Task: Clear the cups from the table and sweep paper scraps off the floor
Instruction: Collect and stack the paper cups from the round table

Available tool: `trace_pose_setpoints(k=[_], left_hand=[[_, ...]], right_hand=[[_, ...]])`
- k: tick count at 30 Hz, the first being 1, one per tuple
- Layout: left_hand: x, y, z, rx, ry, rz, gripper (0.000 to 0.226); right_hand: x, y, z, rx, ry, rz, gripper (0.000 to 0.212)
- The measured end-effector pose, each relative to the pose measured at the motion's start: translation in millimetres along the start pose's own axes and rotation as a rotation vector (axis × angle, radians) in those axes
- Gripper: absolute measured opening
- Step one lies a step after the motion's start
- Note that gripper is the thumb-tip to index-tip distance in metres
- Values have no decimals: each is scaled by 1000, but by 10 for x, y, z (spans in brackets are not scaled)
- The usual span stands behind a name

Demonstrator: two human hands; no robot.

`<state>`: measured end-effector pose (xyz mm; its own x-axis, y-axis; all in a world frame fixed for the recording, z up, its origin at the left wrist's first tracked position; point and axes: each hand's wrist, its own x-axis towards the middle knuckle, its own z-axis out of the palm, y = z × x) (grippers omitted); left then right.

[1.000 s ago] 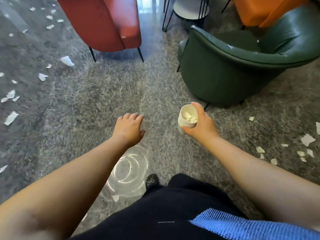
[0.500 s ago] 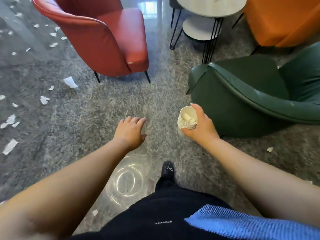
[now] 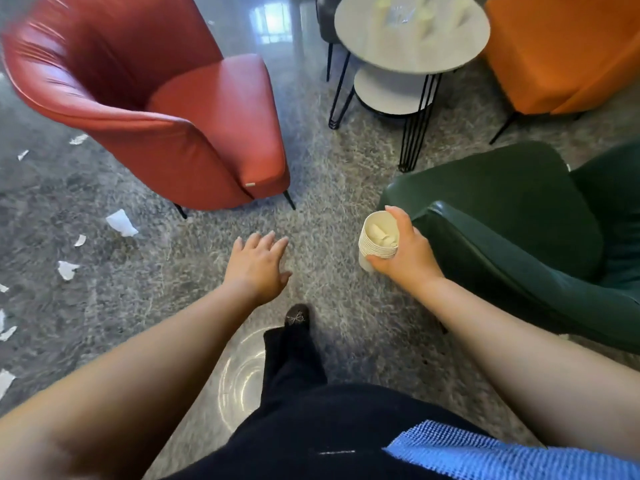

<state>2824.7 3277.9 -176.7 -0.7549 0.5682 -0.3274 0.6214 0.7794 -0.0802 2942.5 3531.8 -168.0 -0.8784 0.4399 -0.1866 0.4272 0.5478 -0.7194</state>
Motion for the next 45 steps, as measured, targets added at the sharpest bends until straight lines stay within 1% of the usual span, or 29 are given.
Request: trace_pose_setpoints(k=[5, 8, 14, 18, 25, 30, 39, 45], left_hand=[[1039, -375, -303, 20, 23, 108, 75], [1551, -479, -528, 33, 35, 191, 74], [2486, -488, -887, 51, 53, 321, 73], [3142, -394, -1057, 57, 64, 398, 73], [4385, -259, -1450, 80, 75, 439, 73], [5077, -233, -1805, 55, 106, 422, 72], [6121, -171, -2160, 44, 83, 447, 70], [7193, -106, -2480, 19, 94, 524, 67]], right_hand=[[803, -176, 24, -4, 88, 61, 94], [1165, -282, 1, 20, 141, 104, 94], [1761, -360, -116, 26, 251, 186, 94], [2246, -318, -276, 21, 283, 224, 94], [3412, -191, -693, 61, 342, 239, 92], [4139, -161, -1019, 58, 345, 221, 93], [5130, -122, -1337, 83, 384, 237, 94], [5907, -89, -1567, 76, 462, 304, 94]])
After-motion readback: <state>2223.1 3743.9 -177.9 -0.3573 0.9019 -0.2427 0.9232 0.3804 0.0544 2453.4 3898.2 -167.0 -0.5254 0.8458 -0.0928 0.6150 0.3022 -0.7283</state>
